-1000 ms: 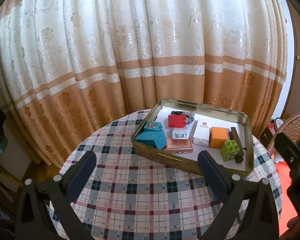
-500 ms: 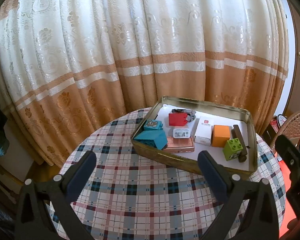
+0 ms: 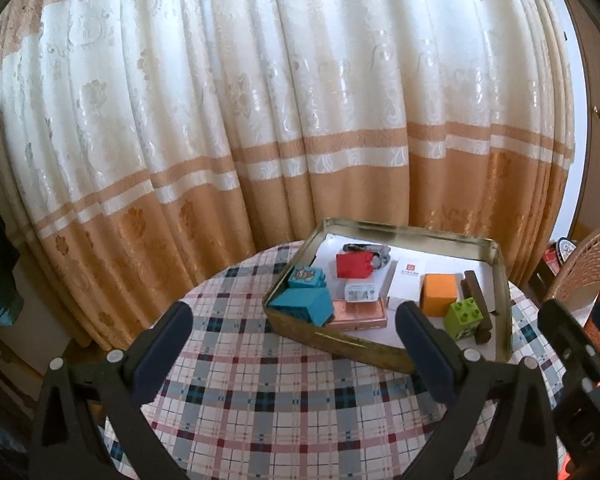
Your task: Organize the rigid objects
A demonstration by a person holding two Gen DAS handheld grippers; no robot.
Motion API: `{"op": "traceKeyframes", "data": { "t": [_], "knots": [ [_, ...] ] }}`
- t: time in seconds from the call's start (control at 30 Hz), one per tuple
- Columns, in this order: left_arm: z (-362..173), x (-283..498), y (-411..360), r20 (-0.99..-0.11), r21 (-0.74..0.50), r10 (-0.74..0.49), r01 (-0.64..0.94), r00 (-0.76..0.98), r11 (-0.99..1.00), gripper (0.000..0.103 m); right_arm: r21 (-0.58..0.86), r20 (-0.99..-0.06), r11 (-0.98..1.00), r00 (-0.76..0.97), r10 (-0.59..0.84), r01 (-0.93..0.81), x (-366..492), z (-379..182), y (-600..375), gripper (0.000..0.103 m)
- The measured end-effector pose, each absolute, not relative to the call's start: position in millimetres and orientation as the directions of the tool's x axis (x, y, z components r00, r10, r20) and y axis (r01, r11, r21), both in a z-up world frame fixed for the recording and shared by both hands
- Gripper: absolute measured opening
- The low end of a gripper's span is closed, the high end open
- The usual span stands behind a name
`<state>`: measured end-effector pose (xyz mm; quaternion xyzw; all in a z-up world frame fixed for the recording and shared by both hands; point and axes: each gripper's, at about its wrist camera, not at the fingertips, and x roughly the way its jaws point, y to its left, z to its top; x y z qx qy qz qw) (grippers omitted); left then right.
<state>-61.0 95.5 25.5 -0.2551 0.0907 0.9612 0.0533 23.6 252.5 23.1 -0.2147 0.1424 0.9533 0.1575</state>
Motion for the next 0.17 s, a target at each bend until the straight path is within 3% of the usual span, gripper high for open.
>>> {"op": "traceKeyframes", "data": {
  "t": [0.17],
  "knots": [
    [25.0, -63.5, 91.1, -0.533, 0.13, 0.062, -0.153, -0.844, -0.98, 0.103, 0.195, -0.46, -0.914, -0.856, 0.236, -0.356, 24.5, 23.1, 249.3, 0.086]
  ]
}}
